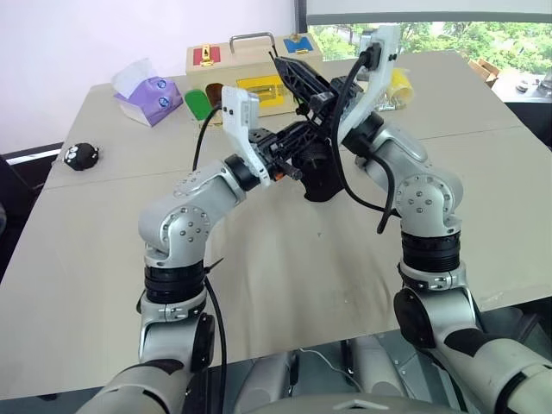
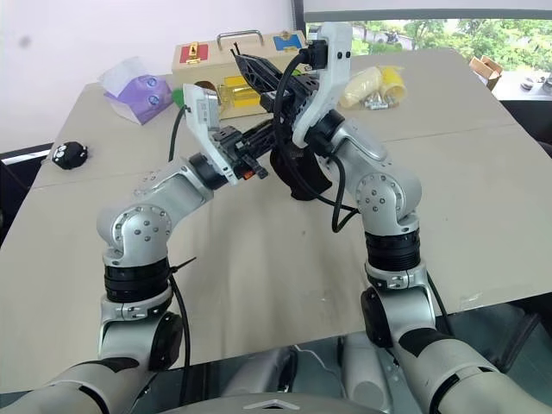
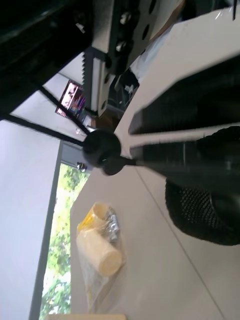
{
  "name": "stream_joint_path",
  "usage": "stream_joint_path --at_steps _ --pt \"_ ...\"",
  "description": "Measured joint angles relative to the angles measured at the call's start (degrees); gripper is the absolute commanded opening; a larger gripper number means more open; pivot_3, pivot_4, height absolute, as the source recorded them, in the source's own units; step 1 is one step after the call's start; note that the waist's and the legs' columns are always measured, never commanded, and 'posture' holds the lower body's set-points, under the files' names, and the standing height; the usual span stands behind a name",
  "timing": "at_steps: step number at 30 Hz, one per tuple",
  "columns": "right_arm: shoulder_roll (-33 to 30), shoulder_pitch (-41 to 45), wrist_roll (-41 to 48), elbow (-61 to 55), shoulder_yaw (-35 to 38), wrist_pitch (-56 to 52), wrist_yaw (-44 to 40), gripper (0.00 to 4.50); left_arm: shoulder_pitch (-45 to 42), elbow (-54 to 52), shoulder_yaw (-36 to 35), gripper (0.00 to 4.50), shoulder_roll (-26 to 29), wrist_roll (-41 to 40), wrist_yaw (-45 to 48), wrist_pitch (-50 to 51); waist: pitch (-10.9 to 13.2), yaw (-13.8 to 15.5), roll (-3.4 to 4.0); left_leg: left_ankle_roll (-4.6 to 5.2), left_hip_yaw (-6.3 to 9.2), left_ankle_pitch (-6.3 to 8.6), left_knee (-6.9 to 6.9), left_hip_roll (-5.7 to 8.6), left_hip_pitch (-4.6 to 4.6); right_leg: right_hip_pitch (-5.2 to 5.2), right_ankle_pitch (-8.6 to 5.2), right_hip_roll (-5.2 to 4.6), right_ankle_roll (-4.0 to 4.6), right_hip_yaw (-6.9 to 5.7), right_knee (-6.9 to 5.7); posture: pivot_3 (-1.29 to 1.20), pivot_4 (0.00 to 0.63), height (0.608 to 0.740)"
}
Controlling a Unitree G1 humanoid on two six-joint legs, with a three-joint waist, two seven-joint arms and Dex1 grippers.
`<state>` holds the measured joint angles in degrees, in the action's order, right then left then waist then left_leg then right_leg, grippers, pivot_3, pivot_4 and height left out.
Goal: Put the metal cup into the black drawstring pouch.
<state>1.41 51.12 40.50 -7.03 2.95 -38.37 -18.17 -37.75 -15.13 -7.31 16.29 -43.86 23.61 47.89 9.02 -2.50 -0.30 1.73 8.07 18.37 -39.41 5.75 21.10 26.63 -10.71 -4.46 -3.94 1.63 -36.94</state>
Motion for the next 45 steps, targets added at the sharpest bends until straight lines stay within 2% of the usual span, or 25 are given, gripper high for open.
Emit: stream_joint_path --at_steps 1,30,34,42,44,45 --pt "0.0 0.0 0.0 0.0 0.0 0.0 0.0 0.0 0.0 0.0 0.1 2.0 0.1 0.4 -0.2 -0.1 0.0 0.0 0.0 0.0 0.0 0.0 0.0 0.0 0.0 0.0 0.0 0.0 0.0 0.0 0.0 0.0 0.15 0.71" --pt "0.0 0.0 0.0 -0.5 -0.2 0.0 -0.1 0.0 -1.3 0.1 -0.2 2.0 -0.2 0.9 1.0 -5.9 0.0 0.0 0.0 0.0 0.0 0.0 -0.01 0.0 0.0 0.0 0.0 -0.01 0.0 0.0 0.0 0.0 0.15 0.71" --pt "0.0 0.0 0.0 -0.5 -0.3 0.0 -0.1 0.0 -1.3 0.1 0.1 0.24 -0.3 0.9 1.5 -5.9 0.0 0.0 0.0 0.0 0.0 0.0 0.0 0.0 0.0 0.0 0.0 -0.01 0.0 0.0 0.0 0.0 0.15 0.71" --pt "0.5 0.1 -0.1 -0.4 -0.2 0.7 0.0 0.0 0.0 0.2 3.0 0.14 1.6 3.6 3.5 -6.1 0.0 0.0 0.0 0.0 0.0 0.0 0.0 0.0 0.0 0.0 0.0 0.0 0.0 0.0 -0.01 0.0 0.15 0.71" --pt "1.3 0.9 -0.4 -0.3 0.6 3.0 0.6 0.0 1.0 0.2 3.5 0.14 2.0 4.5 3.8 -6.2 0.0 -0.1 0.0 0.0 -0.01 0.0 0.0 0.0 0.0 0.02 0.0 0.02 0.0 0.0 -0.02 0.0 0.15 0.71" --pt "3.4 3.9 -0.5 2.1 4.1 7.3 3.6 0.0 2.6 0.6 4.8 0.14 3.2 6.3 4.2 -6.8 0.0 -0.1 0.01 -0.02 -0.01 -0.01 0.0 0.0 -0.02 0.02 0.0 0.05 0.0 0.01 -0.07 0.0 0.15 0.71"
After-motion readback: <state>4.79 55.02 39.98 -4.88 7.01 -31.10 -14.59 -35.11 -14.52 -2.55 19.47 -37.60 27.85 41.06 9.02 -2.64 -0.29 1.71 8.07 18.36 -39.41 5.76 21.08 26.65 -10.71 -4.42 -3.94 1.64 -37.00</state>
